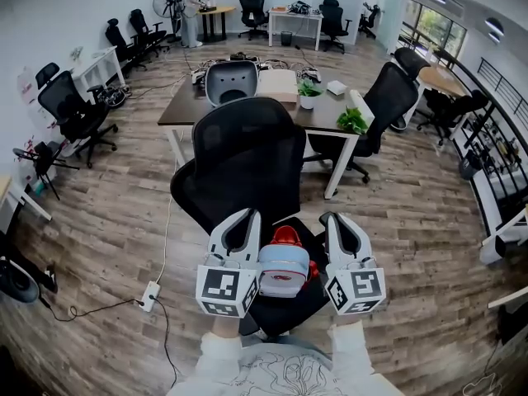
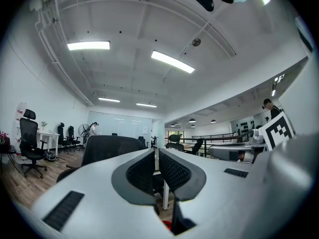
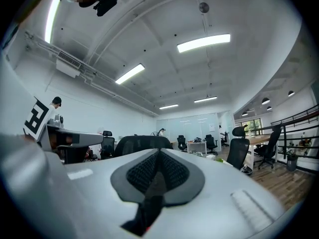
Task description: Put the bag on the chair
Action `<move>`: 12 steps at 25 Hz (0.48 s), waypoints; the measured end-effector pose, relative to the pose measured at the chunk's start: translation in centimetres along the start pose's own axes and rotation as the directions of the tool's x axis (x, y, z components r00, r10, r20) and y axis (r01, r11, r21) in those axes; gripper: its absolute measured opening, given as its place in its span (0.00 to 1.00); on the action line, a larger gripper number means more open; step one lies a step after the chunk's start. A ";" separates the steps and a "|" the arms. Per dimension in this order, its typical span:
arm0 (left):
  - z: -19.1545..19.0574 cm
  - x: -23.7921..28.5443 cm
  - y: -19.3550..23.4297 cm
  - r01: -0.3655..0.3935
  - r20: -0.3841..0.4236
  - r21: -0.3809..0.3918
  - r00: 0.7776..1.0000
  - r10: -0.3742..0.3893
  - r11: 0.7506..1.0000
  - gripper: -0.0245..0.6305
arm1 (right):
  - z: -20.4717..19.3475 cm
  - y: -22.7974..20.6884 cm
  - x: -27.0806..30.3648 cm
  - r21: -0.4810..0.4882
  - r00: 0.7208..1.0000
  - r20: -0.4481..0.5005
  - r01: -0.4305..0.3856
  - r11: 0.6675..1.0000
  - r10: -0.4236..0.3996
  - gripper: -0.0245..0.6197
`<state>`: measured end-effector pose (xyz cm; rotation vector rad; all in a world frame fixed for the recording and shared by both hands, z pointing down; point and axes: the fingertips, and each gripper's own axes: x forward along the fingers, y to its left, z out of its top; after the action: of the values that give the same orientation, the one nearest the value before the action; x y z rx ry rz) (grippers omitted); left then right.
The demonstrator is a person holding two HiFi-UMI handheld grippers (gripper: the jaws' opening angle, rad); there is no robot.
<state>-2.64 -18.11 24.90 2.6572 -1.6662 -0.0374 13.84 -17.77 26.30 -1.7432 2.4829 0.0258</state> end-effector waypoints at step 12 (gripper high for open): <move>0.3 0.8 0.6 -0.010 -0.003 0.013 1.000 0.010 1.000 0.08 | 0.1 -0.3 1.1 -0.016 1.000 -0.001 0.007 1.000 -0.007 0.06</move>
<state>-2.86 -19.11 24.61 2.6563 -1.6842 -0.0224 13.80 -18.87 26.14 -1.7579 2.4839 0.0440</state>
